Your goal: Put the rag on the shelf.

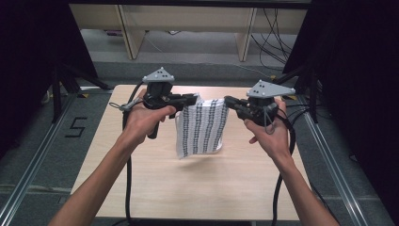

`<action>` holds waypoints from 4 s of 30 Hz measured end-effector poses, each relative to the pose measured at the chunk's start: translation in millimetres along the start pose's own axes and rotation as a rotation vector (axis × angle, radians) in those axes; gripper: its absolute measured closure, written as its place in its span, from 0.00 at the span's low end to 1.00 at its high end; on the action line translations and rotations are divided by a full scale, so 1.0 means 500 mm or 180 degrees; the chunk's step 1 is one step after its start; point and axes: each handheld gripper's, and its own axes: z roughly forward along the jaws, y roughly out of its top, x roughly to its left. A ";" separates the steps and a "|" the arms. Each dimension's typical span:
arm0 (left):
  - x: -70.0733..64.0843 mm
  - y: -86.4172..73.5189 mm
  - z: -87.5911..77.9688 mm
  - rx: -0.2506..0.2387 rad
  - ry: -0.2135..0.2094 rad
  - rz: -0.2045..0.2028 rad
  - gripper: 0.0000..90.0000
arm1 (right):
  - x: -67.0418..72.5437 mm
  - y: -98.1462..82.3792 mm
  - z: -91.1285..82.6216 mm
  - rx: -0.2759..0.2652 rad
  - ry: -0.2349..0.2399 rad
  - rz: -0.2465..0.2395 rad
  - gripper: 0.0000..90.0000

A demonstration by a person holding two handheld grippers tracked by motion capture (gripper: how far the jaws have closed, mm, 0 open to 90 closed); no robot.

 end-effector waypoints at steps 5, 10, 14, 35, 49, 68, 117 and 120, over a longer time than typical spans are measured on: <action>0.011 0.024 0.007 -0.0034 0.0100 -0.0012 0.94 | -0.015 0.032 0.008 -0.0039 -0.0002 0.0054 0.97; 0.028 0.042 0.014 -0.0034 0.0211 -0.0031 0.94 | -0.032 0.053 0.026 -0.0052 -0.0062 0.0040 0.97; 0.043 0.051 0.019 -0.0067 0.0265 -0.0063 0.94 | -0.042 0.066 0.045 -0.0032 -0.0091 0.0061 0.97; 0.162 0.043 0.111 -0.0231 0.0438 -0.0486 0.94 | -0.126 0.064 0.190 0.0167 -0.0258 0.0313 0.97; 0.212 -0.002 0.169 0.0075 0.0520 -0.0681 0.92 | -0.154 0.019 0.271 0.0480 -0.0249 0.0562 0.96; 0.220 -0.045 0.193 0.0616 0.0565 -0.0823 0.39 | -0.157 -0.027 0.292 0.0657 -0.0297 0.0866 0.67; 0.142 -0.069 0.054 0.0458 0.0476 -0.0522 0.30 | -0.113 -0.013 0.175 0.0608 0.0011 0.0674 0.52; 0.140 -0.074 0.047 0.0488 0.0475 -0.0477 0.29 | -0.108 -0.016 0.169 0.0608 0.0038 0.0691 0.50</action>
